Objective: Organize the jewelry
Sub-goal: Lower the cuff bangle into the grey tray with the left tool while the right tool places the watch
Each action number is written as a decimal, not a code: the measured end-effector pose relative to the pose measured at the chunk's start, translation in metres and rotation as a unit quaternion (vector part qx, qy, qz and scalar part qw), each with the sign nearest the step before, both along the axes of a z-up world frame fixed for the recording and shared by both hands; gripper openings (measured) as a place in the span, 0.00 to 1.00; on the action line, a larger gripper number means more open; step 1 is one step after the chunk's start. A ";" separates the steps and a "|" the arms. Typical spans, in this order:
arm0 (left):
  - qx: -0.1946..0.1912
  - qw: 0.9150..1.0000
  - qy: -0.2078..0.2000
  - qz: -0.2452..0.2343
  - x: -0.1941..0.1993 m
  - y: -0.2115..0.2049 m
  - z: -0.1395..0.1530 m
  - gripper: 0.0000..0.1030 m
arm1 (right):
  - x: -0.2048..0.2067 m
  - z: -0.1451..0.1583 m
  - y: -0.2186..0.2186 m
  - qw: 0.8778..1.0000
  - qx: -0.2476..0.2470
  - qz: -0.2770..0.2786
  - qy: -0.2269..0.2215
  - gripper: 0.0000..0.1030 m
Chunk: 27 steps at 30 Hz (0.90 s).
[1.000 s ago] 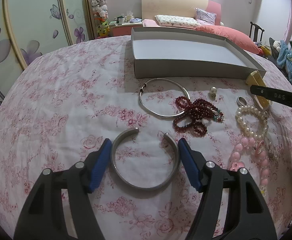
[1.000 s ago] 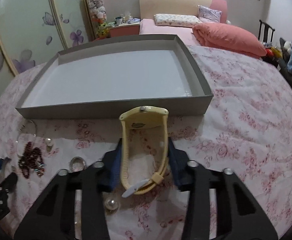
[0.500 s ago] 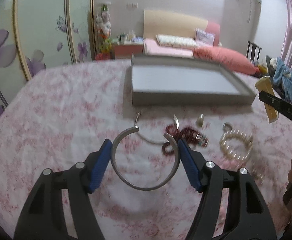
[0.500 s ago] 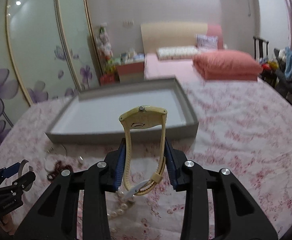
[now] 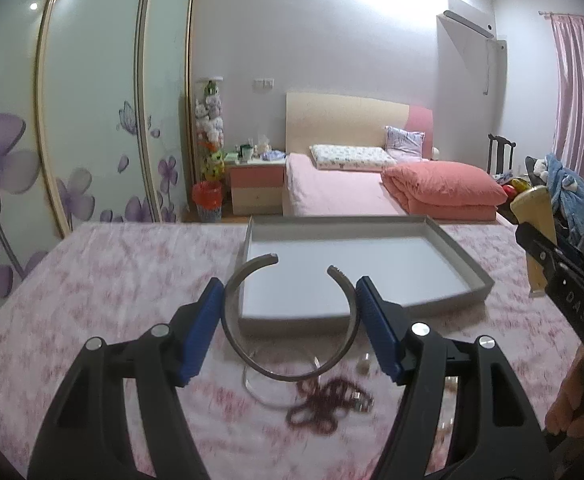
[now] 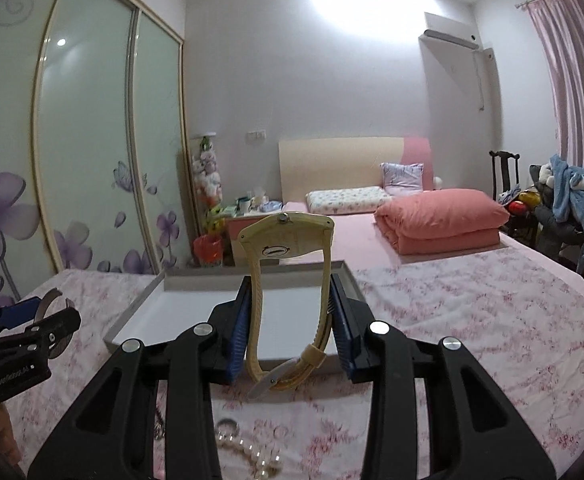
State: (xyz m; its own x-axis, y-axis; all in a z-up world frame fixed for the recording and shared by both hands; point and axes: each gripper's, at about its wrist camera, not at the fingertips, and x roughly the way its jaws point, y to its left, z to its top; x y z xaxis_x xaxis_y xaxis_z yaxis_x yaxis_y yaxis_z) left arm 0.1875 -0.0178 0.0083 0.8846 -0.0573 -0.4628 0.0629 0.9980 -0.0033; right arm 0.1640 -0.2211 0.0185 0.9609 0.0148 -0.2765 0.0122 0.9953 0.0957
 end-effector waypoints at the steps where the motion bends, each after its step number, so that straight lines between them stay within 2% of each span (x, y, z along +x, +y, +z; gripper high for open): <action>1: 0.003 1.000 -0.004 -0.001 0.005 -0.003 0.002 0.64 | 0.003 0.000 -0.001 1.000 0.001 -0.004 -0.002 0.37; 7: 0.009 1.000 -0.016 -0.001 0.040 -0.018 0.008 0.64 | 0.025 0.000 -0.001 1.000 0.002 -0.013 -0.006 0.37; 12: 0.000 1.000 0.003 0.004 0.082 -0.027 -0.002 0.64 | 0.057 -0.001 -0.001 1.000 0.009 -0.017 0.003 0.37; 15: -0.001 1.000 0.020 0.004 0.104 -0.032 -0.011 0.64 | 0.084 -0.007 -0.001 0.999 0.016 -0.015 0.027 0.37; 19: 0.001 0.998 0.062 0.000 0.135 -0.040 -0.031 0.64 | 0.122 -0.027 -0.002 0.994 0.036 -0.003 0.101 0.37; 23: -0.008 0.993 0.119 -0.009 0.156 -0.041 -0.052 0.64 | 0.153 -0.055 0.001 0.979 0.057 0.016 0.197 0.37; 27: -0.014 0.988 0.152 -0.018 0.170 -0.039 -0.066 0.64 | 0.165 -0.076 0.001 0.966 0.061 0.015 0.249 0.38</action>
